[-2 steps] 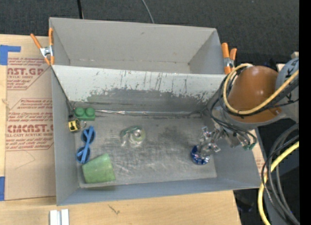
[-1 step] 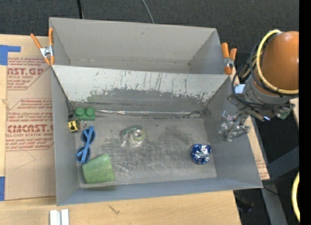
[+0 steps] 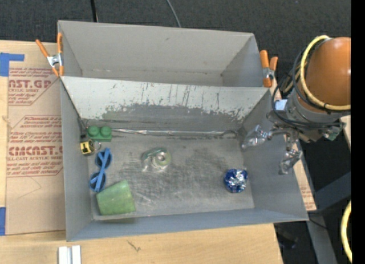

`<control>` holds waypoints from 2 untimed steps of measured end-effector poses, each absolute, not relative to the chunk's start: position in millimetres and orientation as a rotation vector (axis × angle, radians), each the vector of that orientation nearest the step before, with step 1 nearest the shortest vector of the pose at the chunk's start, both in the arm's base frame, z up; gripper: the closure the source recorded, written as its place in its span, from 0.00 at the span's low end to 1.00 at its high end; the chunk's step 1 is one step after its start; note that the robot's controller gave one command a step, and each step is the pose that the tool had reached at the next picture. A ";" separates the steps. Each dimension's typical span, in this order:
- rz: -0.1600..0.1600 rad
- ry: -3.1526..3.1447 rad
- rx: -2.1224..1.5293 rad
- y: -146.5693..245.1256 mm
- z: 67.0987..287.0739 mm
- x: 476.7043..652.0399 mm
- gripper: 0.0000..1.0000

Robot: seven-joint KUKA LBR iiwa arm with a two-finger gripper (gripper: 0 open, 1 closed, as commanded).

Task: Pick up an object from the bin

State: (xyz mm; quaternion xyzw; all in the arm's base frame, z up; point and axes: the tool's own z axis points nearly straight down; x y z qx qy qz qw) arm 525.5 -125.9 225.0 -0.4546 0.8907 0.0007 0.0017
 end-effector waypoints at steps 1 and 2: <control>0.020 2.447 -1.954 -118.0 87.1 488.5 0.00; 0.006 2.458 -1.953 -125.7 87.9 488.1 1.00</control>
Offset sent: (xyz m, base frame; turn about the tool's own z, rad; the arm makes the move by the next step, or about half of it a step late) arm -0.0373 -0.0021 -0.1362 -0.4001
